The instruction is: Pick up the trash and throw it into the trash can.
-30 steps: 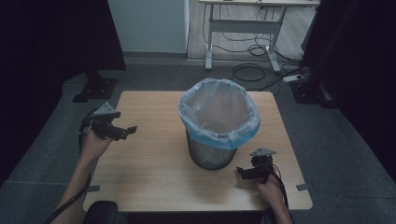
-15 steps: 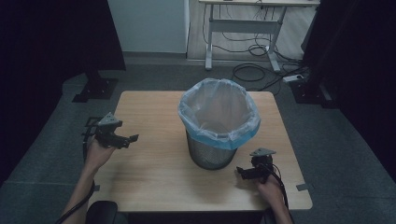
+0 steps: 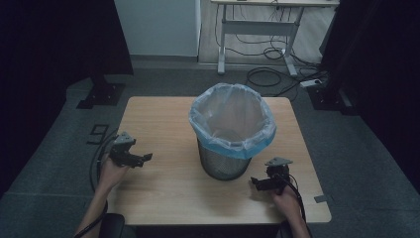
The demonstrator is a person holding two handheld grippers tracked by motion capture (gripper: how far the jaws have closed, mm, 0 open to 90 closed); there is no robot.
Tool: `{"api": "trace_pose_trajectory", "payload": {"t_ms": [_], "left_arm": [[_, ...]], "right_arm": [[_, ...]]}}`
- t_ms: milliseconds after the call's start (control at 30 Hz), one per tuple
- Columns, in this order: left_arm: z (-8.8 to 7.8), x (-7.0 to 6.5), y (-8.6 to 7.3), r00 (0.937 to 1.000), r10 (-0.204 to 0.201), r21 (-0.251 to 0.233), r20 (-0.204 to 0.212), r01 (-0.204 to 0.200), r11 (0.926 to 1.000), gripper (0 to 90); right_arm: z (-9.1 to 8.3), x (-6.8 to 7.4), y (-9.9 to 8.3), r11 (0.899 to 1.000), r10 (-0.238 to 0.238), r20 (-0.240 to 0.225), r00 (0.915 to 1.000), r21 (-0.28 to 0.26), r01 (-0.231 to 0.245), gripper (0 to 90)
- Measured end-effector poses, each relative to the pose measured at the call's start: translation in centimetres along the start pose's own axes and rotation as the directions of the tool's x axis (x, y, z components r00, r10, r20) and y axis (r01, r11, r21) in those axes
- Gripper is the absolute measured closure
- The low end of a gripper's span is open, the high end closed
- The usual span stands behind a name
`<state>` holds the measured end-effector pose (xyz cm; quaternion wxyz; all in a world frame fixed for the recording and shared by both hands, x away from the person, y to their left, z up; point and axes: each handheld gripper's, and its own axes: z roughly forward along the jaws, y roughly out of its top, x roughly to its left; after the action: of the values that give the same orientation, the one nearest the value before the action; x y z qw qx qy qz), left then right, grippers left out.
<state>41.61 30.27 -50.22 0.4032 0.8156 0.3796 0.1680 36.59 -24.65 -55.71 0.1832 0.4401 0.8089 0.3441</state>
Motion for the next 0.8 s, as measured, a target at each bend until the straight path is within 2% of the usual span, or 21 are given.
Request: {"api": "trace_pose_trajectory", "payload": {"t_ms": [233, 333, 467, 500, 533, 567, 633, 700, 733, 800], "left_arm": [[1.4, -0.7, -1.4, 0.9999, -0.004, 0.029, 0.012, 0.003, 0.9996, 0.0], [2.0, -0.9, -2.0, 0.9999, 0.000, 0.057, 0.011, -0.001, 0.9984, 0.0], [2.9, -1.2, -2.7, 0.9998, 0.022, 0.116, 0.001, -0.022, 0.9930, 0.0], [2.9, -1.2, -2.7, 0.9998, 0.022, 0.116, 0.001, -0.022, 0.9930, 0.0], [3.2, -1.3, -3.0, 0.9996, 0.028, 0.140, -0.007, -0.027, 0.9898, 0.0], [3.2, -1.3, -3.0, 0.9996, 0.028, 0.140, -0.007, -0.027, 0.9898, 0.0], [3.5, -1.4, -3.1, 0.9991, 0.040, 0.180, -0.015, -0.037, 0.9829, 0.0], [3.5, -1.4, -3.1, 0.9991, 0.036, 0.179, -0.020, -0.032, 0.9833, 0.0], [3.5, -1.3, -3.1, 0.9995, 0.020, 0.183, -0.024, -0.015, 0.9829, 0.0], [3.5, -1.3, -3.1, 0.9995, 0.020, 0.184, -0.024, -0.015, 0.9829, 0.0]], "right_arm": [[0.0, 0.0, 0.0, 1.000, 0.000, 0.000, 1.0000, 0.000, 0.000, 0.0], [0.0, 0.0, 0.0, 1.000, 0.000, 0.000, 1.0000, 0.000, 0.000, 0.0], [0.0, 0.0, 0.0, 1.000, 0.000, 0.000, 1.0000, 0.000, 0.000, 0.0], [0.0, 0.0, 0.0, 1.000, 0.000, 0.000, 1.0000, 0.000, 0.000, 0.0], [0.0, 0.0, 0.0, 1.000, 0.000, 0.000, 1.0000, 0.000, 0.000, 0.0], [0.0, 0.0, 0.0, 1.000, 0.000, 0.000, 1.0000, 0.000, 0.000, 0.0], [0.0, 0.0, 0.0, 1.000, 0.000, 0.000, 1.0000, 0.000, 0.000, 0.0], [0.0, 0.0, 0.0, 1.000, 0.000, 0.000, 1.0000, 0.000, 0.000, 0.0], [0.0, 0.0, 0.0, 1.000, 0.000, 0.000, 1.0000, 0.000, 0.000, 0.0], [0.0, 0.0, 0.0, 1.000, 0.000, 0.000, 1.0000, 0.000, 0.000, 0.0]]}}
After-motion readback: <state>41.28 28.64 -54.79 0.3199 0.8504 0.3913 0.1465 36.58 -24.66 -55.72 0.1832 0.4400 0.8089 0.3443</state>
